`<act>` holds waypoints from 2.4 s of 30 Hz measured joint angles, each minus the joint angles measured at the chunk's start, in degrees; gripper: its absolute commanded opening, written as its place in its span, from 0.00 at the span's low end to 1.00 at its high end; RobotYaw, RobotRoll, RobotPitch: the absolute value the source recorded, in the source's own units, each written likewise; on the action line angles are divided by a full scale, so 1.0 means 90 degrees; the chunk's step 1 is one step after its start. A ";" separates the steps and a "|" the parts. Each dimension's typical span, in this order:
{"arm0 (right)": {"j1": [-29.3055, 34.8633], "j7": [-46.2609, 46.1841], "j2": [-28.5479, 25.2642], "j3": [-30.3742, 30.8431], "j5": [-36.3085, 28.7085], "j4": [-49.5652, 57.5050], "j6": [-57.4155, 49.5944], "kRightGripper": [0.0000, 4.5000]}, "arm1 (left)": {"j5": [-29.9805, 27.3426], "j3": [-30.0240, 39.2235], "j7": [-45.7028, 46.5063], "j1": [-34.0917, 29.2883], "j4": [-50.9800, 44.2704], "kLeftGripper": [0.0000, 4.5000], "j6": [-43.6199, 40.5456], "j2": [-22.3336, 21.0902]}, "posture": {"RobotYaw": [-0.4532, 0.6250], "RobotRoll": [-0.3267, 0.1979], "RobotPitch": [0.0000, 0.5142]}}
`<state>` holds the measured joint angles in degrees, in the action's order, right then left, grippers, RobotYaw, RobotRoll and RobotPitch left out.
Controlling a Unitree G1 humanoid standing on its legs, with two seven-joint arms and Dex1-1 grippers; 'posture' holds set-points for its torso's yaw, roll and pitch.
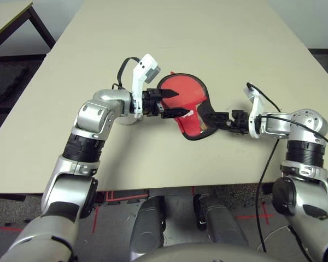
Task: Store the ping-pong paddle in its case and zip it.
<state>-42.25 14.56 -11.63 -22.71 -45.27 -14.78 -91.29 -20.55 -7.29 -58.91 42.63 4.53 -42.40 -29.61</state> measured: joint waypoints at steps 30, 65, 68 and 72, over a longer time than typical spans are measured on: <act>0.1992 -0.2660 -0.1578 0.0961 -0.4444 0.1881 0.0069 0.01 | -0.0006 0.0001 0.0118 -0.0024 0.0074 1.00 0.0109 0.0081 | 0.40 0.62 0.35; 0.3766 -0.3584 -0.4766 0.3420 -0.7448 0.4312 0.3729 0.36 | 0.0022 -0.0040 0.0000 0.0108 0.0333 1.00 0.0277 0.0150 | 0.37 0.62 0.37; 0.3430 -0.3439 -0.5339 0.3417 -0.7452 0.4137 0.3454 0.58 | 0.0022 -0.0040 -0.0001 0.0108 0.0334 1.00 0.0278 0.0139 | 0.37 0.62 0.36; 0.2657 -0.2778 -0.6446 0.3365 -0.7456 0.3803 0.2829 0.86 | 0.0023 -0.0038 -0.0002 0.0108 0.0338 1.00 0.0289 0.0119 | 0.37 0.62 0.36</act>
<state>-18.34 -10.43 -69.64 7.58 -112.37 19.45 -65.82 -20.34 -7.63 -58.92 43.60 7.57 -39.80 -28.53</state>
